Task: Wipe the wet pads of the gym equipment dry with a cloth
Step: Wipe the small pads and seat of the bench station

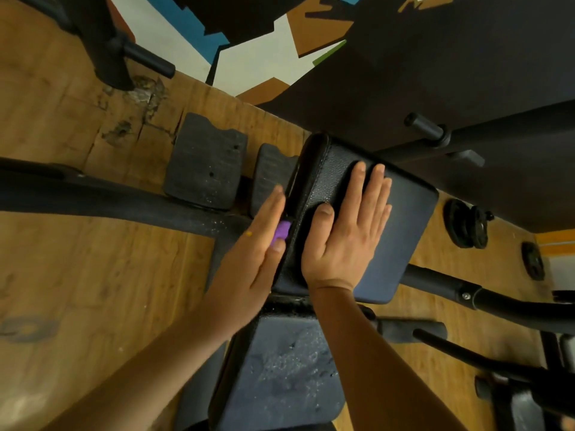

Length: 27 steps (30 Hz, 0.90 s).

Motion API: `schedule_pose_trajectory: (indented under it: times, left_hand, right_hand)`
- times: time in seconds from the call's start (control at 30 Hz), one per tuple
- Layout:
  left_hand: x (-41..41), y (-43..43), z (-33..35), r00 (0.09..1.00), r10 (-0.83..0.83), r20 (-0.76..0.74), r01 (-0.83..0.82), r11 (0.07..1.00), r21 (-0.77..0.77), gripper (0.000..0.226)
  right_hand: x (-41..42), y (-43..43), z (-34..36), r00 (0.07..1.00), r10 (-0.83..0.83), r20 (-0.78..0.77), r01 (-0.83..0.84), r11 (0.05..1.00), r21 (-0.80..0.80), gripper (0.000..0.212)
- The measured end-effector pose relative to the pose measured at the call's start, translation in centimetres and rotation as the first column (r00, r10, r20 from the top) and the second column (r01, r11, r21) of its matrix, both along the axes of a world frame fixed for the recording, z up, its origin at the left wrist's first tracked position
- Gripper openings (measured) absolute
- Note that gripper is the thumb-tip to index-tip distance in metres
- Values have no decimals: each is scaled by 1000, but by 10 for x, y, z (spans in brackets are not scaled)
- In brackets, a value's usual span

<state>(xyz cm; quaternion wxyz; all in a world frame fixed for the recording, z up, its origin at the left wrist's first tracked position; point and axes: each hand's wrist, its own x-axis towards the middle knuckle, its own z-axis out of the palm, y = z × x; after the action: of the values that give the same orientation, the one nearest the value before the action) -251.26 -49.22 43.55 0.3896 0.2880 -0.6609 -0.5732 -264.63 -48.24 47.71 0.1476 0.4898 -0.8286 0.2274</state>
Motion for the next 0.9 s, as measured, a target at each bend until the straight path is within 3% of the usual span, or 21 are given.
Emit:
schedule_pose_trajectory:
  times: [0.17, 0.4, 0.67, 0.9]
  left_hand:
    - [2, 17, -5, 1000, 28, 6, -29, 998, 56, 55]
    - [-35, -62, 32, 999, 31, -37, -35, 993, -114, 52]
    - [-36, -82, 33, 983, -49, -180, 80, 982, 171, 52]
    - [-18, -40, 13, 992, -10, -127, 29, 988, 151, 51]
  right_hand:
    - [1, -2, 1, 1000, -6, 6, 6, 1000, 2, 68]
    - [0, -1, 0, 1000, 7, 4, -7, 1000, -14, 67]
    - [0, -1, -1, 1000, 7, 8, -7, 1000, -23, 67]
    - [2, -1, 0, 1000, 3, 12, -3, 1000, -30, 67]
